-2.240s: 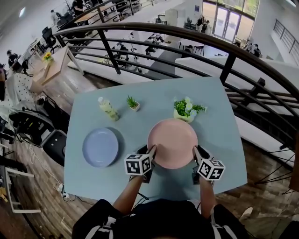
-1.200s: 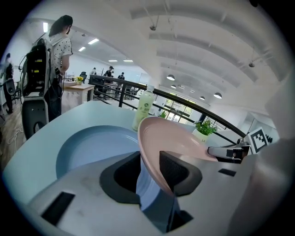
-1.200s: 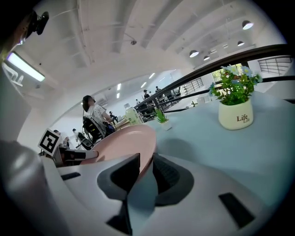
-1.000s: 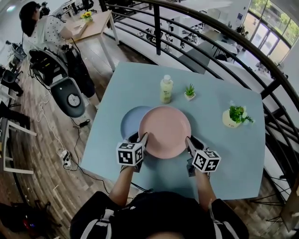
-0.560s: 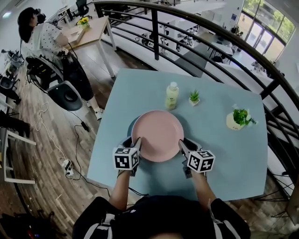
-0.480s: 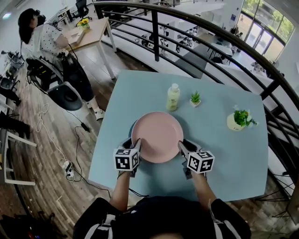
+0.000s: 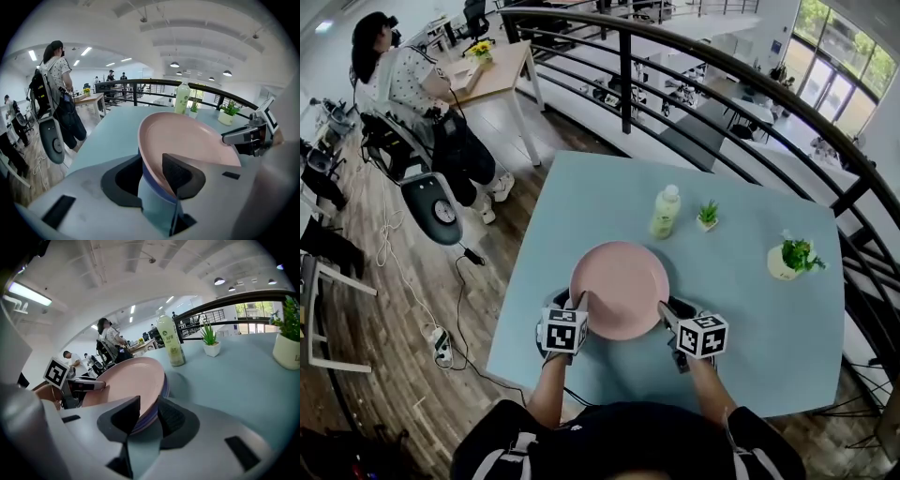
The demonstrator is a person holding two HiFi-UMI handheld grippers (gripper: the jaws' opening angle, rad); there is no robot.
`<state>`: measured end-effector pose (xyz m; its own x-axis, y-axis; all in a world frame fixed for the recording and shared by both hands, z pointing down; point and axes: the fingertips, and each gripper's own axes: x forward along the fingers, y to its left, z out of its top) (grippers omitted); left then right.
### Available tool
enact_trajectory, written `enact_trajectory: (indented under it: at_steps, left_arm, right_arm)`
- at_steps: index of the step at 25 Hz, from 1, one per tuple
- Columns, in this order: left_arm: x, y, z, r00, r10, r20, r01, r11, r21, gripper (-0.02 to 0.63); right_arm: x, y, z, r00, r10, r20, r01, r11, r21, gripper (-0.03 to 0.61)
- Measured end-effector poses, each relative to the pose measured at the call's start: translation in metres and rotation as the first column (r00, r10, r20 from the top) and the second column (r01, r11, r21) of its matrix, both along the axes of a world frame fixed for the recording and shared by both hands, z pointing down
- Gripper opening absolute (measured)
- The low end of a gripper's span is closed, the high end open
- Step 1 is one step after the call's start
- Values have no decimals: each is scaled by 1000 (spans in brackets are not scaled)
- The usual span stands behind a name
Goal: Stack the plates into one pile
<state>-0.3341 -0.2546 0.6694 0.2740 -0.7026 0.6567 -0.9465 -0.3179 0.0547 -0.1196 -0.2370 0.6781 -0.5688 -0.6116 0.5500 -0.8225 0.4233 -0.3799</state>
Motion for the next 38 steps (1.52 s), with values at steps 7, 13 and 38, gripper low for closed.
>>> enact_trajectory:
  at_steps: [7,13,38]
  left_arm:
    - [8,-11,7,1000,19,24,-19,1000,-16,129]
    - [-5,-7,22,999,11,49,-10,1000,-22,130]
    - [26,15,-43,997,38,60,-49,976,210,106]
  right_arm:
    - [7,-9,1,1000,-15,-23,15,1000,-22,135]
    - [-10,-5,-4,999,-24,26,23,1000,20,155]
    - [18,27,-49,990,39,138,-56,991,121,98]
